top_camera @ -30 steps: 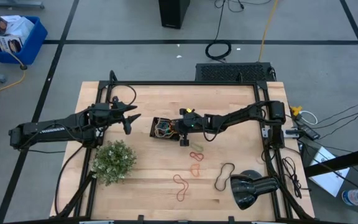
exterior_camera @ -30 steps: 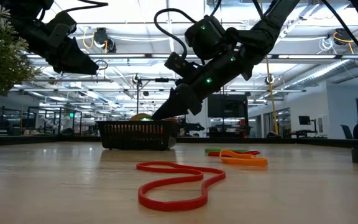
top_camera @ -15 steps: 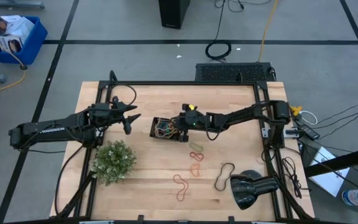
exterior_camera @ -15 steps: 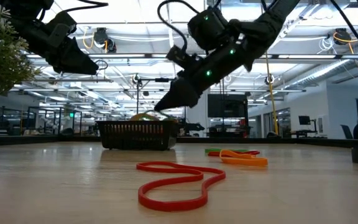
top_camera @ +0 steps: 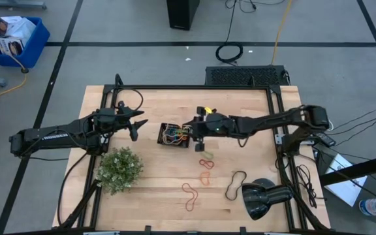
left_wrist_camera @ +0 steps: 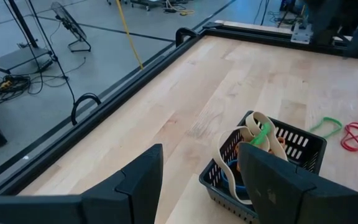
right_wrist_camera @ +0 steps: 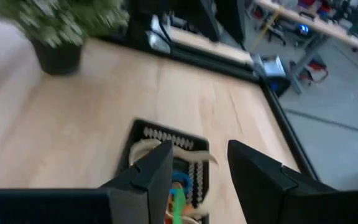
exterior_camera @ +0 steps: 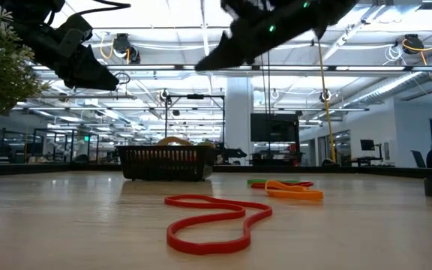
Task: Pick and place rubber bands into bin
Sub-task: Put the green rubber band into the black bin
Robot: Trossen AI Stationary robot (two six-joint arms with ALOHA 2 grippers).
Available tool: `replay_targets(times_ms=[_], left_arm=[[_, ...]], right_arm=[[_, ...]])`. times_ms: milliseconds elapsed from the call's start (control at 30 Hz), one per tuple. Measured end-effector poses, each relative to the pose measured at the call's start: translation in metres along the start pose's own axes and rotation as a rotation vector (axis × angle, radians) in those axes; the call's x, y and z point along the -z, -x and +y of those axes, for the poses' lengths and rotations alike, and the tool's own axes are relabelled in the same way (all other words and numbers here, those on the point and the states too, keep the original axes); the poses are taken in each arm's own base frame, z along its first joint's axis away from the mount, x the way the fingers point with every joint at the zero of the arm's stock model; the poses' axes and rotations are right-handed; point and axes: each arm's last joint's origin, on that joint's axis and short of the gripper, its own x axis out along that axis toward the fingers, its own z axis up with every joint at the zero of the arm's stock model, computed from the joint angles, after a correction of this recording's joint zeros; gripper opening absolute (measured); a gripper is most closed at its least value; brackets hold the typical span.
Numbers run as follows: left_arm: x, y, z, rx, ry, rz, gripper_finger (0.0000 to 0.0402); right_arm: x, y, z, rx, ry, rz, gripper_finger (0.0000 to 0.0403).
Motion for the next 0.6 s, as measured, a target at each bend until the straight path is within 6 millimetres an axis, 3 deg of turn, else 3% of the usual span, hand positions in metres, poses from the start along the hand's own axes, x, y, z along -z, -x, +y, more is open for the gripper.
replay_targets(times_ms=[133,300,600], left_arm=[[0.000,0.000,0.000,0.000,0.000,0.000,0.0216],[0.000,0.000,0.000,0.000,0.000,0.000,0.0216],[0.000,0.000,0.000,0.000,0.000,-0.002,0.0216]], right_arm=[[-0.012,0.023,0.005,-0.033,-0.021,0.018,0.0147],[-0.013,0.043,0.006,-0.058,-0.230,0.109,0.0146],[0.023,0.032,0.023,-0.087,-0.305,0.420,0.0145]])
